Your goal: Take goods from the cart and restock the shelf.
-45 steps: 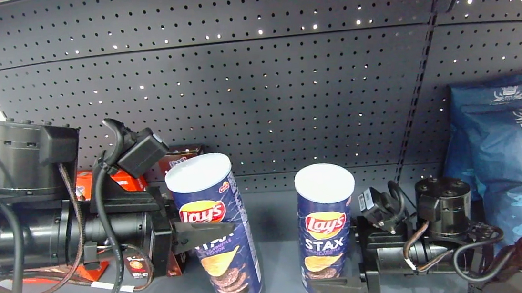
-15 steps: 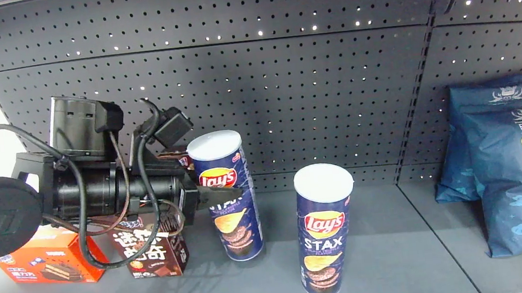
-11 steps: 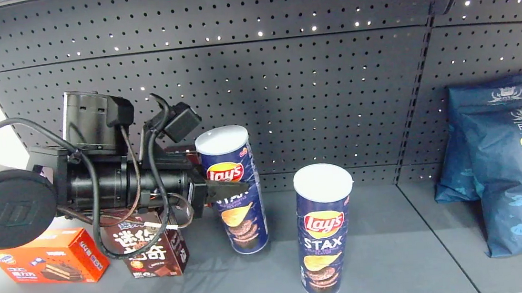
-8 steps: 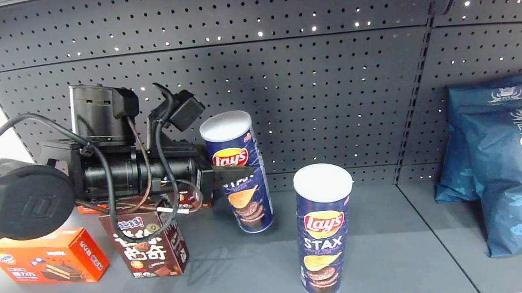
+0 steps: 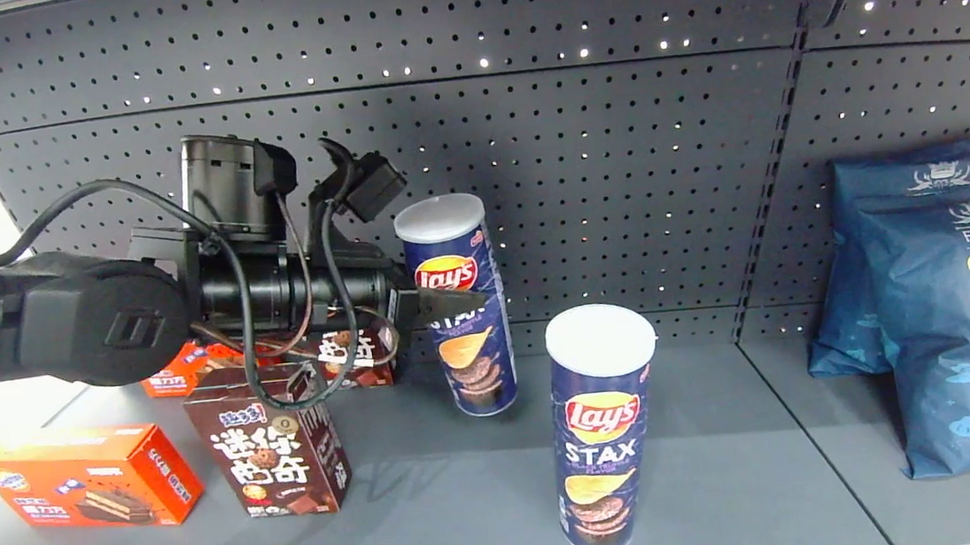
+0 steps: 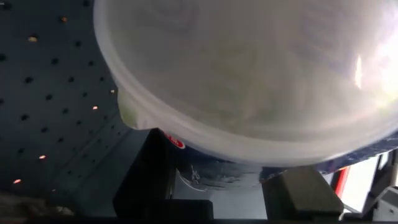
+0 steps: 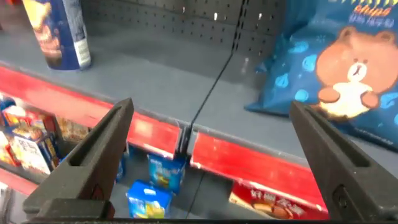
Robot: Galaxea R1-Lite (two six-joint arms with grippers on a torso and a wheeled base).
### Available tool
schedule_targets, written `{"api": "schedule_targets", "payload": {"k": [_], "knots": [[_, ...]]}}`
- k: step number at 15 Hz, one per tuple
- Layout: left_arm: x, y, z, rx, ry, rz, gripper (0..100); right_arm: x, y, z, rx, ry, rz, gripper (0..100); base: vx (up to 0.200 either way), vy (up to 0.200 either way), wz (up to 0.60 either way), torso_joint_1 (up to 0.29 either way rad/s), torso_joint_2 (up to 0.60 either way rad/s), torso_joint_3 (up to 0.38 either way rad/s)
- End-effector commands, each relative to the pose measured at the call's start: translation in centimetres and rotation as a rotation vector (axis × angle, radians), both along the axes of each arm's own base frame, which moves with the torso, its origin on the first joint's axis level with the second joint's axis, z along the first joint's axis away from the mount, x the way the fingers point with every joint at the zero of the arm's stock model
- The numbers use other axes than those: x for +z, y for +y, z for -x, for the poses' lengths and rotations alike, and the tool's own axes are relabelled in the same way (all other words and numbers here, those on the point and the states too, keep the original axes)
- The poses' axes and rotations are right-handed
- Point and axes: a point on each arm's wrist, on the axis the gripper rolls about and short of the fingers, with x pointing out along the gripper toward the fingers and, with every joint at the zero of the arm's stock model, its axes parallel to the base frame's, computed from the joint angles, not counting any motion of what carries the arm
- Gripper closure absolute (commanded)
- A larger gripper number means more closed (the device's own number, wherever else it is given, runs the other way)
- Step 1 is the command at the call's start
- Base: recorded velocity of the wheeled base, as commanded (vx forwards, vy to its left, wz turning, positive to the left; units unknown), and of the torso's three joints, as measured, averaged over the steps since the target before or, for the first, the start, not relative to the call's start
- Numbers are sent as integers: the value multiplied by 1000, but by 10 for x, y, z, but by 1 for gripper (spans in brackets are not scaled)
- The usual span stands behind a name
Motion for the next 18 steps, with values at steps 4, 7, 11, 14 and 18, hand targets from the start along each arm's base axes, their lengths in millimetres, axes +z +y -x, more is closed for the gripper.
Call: {"api": "schedule_targets", "payload": {"k": [4, 7, 11, 14, 18], "knots": [[0, -13, -26, -36, 10, -46, 100, -2, 0, -1, 0, 19, 6, 0, 0, 0, 0, 0, 0, 0], [-8, -22, -37, -46, 9, -52, 100, -2, 0, -1, 1, 24, -1, 0, 0, 0, 0, 0, 0, 0], [-20, -27, -47, -49, 35, -61, 100, -2, 1, 0, 50, 25, -1, 0, 0, 0, 0, 0, 0, 0], [-29, -30, -51, -53, 55, -68, 100, -2, 1, 0, 61, 25, -4, 0, 0, 0, 0, 0, 0, 0], [-34, -42, -59, -73, 50, -67, 100, -2, 1, 0, 61, 27, -7, 0, 0, 0, 0, 0, 0, 0]]}}
